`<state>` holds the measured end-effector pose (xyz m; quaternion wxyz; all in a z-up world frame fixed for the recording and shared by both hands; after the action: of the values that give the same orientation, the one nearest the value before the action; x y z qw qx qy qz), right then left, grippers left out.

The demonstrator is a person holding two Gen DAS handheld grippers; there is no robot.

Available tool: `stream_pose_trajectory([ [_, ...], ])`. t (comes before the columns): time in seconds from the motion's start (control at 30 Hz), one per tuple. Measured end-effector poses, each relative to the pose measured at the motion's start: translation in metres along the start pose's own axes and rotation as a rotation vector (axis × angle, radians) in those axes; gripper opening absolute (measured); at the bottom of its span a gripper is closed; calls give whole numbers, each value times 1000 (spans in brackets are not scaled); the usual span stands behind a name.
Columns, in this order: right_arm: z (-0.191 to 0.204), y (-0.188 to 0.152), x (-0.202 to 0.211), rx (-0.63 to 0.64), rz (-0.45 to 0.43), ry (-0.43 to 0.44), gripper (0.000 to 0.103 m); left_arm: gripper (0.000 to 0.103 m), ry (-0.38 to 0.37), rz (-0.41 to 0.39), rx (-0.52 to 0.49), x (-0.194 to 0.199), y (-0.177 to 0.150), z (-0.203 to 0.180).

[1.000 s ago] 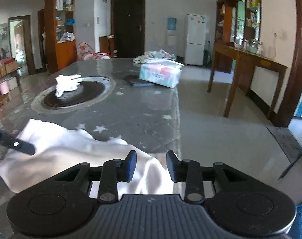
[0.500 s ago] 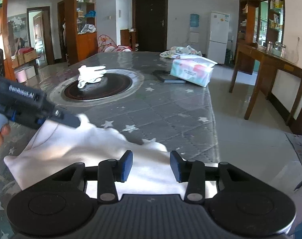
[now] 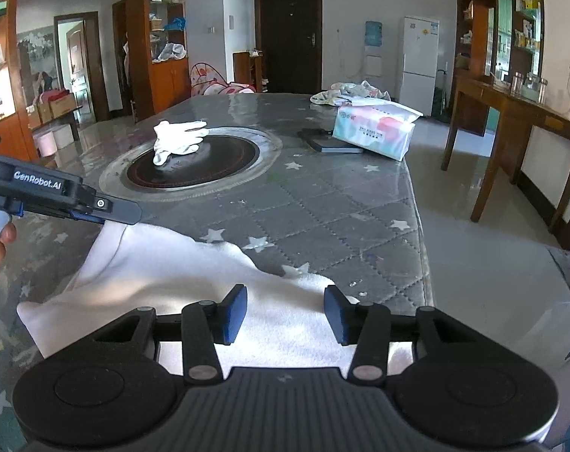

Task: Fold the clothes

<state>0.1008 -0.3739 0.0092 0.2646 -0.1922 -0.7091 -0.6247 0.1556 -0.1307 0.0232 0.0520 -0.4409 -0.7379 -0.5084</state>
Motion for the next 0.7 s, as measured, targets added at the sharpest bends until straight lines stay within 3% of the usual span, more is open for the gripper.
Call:
stream_pose_trajectory([
  [0.07,-2,0,-6,-12,19,-1,45,43,-6,-19,-36,3,1,-10],
  [0.17,-3,-2,-13,-27,35,-1,45,43,-73,-13,-76,1,1,-27],
  [0.3,-2,-1,-12,-17,34,-6,45,41,-131,49,-111,-17,-6,-43],
  [0.47,8,-5,1,14,25,27,45,41,-100,107,-92,-36,-16,-38],
  [0.7,25,-11,22,60,13,79,45,41,-72,116,-111,-39,-23,-39],
])
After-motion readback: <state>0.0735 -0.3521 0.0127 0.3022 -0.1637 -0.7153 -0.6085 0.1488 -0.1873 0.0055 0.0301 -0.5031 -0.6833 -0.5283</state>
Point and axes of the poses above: each gripper's, at about its wrist camera, not at the fingertips, and x roughly against the way its jaws point, z to its left, y to its top, the point moved 3 cm from there along -x, roughly the way its jaws point, and after that the axes turned 10 degrees about -y, right-handed, at the moved point
